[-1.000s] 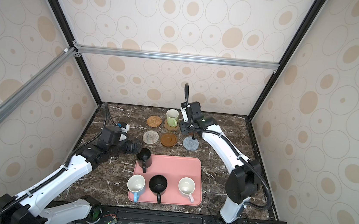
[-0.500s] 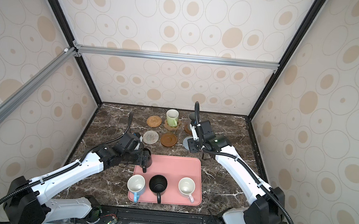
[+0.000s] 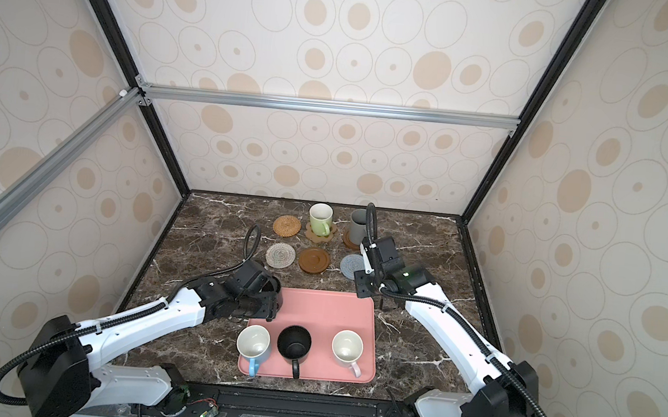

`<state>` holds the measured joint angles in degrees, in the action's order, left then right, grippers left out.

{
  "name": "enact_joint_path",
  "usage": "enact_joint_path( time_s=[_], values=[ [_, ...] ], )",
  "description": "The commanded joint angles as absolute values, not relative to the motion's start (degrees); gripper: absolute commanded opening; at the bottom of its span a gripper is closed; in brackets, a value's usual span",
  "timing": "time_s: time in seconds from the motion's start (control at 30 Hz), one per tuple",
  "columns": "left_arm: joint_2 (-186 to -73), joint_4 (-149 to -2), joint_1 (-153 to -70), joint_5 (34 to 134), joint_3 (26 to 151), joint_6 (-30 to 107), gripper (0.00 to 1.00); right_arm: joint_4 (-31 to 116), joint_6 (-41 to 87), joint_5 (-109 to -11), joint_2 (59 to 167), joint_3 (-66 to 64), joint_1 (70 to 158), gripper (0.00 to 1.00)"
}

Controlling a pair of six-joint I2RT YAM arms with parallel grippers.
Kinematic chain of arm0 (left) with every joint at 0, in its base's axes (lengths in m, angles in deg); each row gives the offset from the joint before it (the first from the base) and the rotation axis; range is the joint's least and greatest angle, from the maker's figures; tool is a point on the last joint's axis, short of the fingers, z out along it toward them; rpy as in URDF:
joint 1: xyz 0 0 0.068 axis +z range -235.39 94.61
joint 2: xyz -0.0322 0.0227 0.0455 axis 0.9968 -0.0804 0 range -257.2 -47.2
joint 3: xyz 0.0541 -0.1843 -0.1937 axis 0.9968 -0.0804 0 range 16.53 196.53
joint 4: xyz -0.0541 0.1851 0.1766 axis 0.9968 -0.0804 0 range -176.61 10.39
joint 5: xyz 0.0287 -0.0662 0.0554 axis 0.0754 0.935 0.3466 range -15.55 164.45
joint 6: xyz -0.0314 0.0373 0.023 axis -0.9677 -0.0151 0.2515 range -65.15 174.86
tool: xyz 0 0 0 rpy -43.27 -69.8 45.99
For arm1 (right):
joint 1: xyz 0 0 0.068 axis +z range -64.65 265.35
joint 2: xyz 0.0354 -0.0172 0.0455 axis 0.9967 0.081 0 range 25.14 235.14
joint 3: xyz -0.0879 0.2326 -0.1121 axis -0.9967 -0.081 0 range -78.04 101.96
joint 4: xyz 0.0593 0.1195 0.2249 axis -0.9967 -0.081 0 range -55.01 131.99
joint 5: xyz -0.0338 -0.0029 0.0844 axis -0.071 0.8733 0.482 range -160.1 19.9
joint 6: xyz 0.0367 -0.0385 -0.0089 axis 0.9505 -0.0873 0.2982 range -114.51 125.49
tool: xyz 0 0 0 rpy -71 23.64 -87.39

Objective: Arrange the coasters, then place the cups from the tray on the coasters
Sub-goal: 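Lower the left gripper into the black mug while the right gripper draws back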

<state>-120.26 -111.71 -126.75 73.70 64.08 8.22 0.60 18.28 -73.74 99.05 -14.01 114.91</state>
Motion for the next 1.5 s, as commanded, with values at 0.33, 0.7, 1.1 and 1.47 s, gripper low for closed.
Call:
enact_joint_path(
  time_s=[0.33,0.7,1.1,1.47],
  values=[
    [-124.51,-111.91,-127.27,69.29,65.84,7.78,0.56,-0.77,20.36,-74.83,98.09,-15.11,115.08,0.51],
    [-127.58,-112.22,-127.25,67.78,67.41,10.7,0.48,-0.9,21.39,-74.39,99.66,-14.19,115.06,0.51],
    [-130.22,-110.39,-127.19,66.64,68.04,11.26,0.35,-1.61,22.22,-74.89,99.14,-14.16,115.08,0.51],
    [-129.65,-108.98,-127.17,65.23,67.68,10.91,0.18,-2.23,22.93,-76.46,98.08,-14.67,115.1,0.51]
  ],
)
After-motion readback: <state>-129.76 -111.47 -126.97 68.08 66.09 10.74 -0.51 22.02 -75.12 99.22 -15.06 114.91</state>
